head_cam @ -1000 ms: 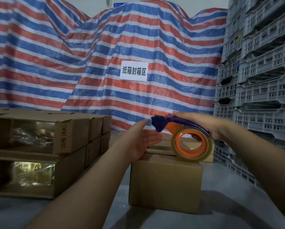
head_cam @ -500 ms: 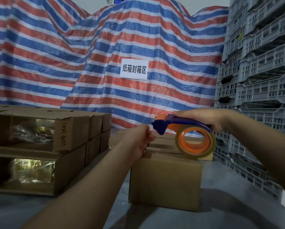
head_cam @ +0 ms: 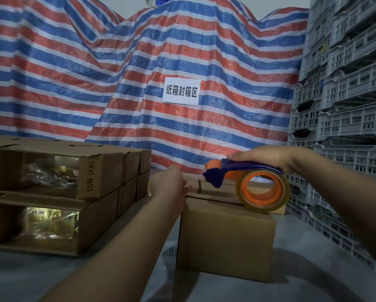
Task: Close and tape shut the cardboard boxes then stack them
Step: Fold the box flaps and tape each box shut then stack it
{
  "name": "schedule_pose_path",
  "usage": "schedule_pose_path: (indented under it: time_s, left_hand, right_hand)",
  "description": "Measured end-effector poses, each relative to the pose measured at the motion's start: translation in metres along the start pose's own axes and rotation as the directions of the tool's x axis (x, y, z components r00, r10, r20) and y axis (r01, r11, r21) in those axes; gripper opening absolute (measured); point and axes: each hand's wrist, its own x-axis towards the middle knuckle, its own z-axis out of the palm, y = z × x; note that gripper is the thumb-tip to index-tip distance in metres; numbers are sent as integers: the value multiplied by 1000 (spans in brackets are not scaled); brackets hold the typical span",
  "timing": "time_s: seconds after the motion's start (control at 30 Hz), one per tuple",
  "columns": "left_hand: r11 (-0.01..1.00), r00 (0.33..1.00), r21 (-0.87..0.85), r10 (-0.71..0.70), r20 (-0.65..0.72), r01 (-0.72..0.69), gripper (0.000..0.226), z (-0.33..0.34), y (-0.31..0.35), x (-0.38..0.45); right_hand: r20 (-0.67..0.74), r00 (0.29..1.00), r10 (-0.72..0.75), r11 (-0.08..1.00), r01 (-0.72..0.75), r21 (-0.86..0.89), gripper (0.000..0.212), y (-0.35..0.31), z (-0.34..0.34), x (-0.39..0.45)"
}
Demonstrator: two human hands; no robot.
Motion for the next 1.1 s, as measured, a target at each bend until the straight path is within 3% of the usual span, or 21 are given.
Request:
schedule_pose_path:
  time_s: [0.1,0.23,0.77,0.97,1.1]
  left_hand:
    - [911,982,367,184,50,-190,12,-21,1,15]
    - [828,986,537,110,125,-161,8,-47,-10,23]
    - [768,987,631,4,160,-105,12,-62,-33,27]
    - [768,975,640,-155,161,17,21,-56,-43,17]
    - [750,978,661,-159,135,31,22,-51,-45,12]
  right_hand:
    - [23,1000,-5,999,6,-37,47,-5,4,2]
    - [65,997,38,997,-34,-68,45,-15,9,5]
    - [48,996,78,975,-66,-214,46,-25,15,12]
    - [62,995,75,975,-60,-213,44,-24,17,13]
    - [60,997,52,976,-38,-215,41,-25,17,12]
